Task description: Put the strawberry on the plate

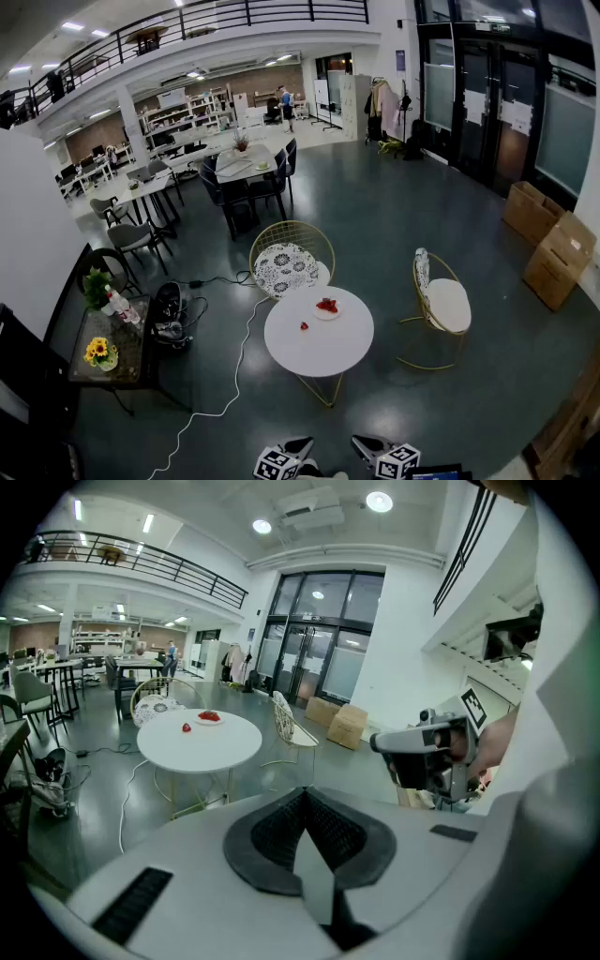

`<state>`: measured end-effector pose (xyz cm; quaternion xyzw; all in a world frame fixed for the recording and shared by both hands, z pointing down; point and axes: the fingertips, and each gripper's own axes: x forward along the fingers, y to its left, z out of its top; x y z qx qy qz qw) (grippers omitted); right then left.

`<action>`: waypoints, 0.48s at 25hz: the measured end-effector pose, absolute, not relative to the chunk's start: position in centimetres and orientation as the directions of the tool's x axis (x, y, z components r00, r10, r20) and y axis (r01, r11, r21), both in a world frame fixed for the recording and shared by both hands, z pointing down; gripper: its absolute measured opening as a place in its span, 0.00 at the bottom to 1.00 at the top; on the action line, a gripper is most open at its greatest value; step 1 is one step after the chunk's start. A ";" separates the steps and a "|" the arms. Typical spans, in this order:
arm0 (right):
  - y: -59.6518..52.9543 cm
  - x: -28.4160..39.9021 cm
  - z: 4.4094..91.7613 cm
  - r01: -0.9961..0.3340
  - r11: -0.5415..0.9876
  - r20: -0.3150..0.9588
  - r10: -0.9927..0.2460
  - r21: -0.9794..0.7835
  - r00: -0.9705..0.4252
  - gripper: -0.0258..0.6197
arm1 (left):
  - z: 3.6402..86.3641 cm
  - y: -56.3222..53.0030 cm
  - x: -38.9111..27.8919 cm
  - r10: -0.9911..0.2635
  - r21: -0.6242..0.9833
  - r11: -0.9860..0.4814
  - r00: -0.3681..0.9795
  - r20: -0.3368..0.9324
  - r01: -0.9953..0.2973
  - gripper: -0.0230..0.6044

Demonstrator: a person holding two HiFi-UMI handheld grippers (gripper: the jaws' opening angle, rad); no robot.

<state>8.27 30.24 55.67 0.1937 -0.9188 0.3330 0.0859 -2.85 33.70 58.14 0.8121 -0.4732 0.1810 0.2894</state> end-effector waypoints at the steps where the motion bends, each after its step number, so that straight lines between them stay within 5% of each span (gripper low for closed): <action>1: 29.6 8.0 55.3 -0.407 0.722 0.267 -0.308 -0.559 -0.913 0.05 | 58.4 33.1 -2.8 -0.679 0.289 -0.394 0.489 0.548 -0.872 0.05; 6: 21.2 6.8 53.6 -0.409 0.788 0.202 -0.356 -0.460 -0.912 0.05 | 56.0 25.2 -4.4 -0.772 0.200 -0.417 0.462 0.437 -0.887 0.05; 12: 23.8 5.8 51.1 -0.388 0.800 0.250 -0.303 -0.458 -0.920 0.05 | 53.9 28.0 -5.3 -0.778 0.223 -0.357 0.420 0.467 -0.907 0.05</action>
